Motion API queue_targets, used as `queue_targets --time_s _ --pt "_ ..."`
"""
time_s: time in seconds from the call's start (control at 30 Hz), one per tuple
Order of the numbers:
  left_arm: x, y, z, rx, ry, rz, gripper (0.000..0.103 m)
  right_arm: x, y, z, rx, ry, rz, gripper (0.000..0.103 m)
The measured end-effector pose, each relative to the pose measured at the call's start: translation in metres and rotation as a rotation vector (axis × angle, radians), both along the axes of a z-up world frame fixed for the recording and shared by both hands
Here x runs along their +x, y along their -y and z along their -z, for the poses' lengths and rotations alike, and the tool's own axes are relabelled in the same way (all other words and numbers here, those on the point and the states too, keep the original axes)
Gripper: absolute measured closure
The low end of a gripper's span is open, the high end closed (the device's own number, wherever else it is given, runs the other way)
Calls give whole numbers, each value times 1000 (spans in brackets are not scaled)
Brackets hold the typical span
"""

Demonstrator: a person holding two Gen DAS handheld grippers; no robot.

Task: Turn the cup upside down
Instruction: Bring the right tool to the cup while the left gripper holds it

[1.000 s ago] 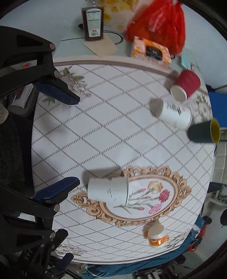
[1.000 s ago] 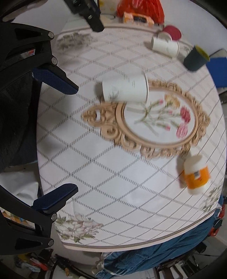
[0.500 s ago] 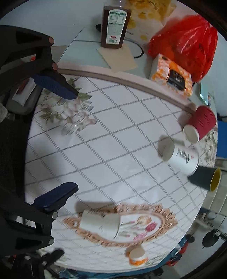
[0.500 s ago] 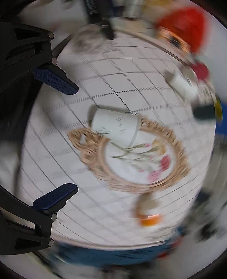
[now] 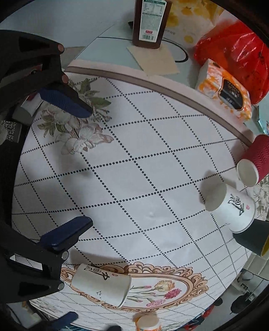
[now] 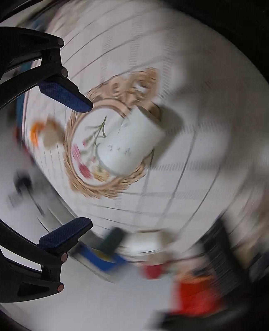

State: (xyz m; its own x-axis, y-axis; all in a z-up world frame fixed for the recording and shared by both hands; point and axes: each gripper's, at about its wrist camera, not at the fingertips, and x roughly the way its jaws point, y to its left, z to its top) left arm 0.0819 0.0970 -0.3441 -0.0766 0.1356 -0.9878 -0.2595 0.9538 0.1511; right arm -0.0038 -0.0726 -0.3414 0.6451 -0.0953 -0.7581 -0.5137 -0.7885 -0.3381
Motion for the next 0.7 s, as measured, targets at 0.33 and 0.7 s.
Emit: queue_targets --time_s 0.33,0.7 --pt "7 -5 31 22 -52 -30 5 11 39 44 -217 -65 -543 3" --pt "11 -17 45 28 -74 -47 5 41 42 67 -296 -136 -670 9"
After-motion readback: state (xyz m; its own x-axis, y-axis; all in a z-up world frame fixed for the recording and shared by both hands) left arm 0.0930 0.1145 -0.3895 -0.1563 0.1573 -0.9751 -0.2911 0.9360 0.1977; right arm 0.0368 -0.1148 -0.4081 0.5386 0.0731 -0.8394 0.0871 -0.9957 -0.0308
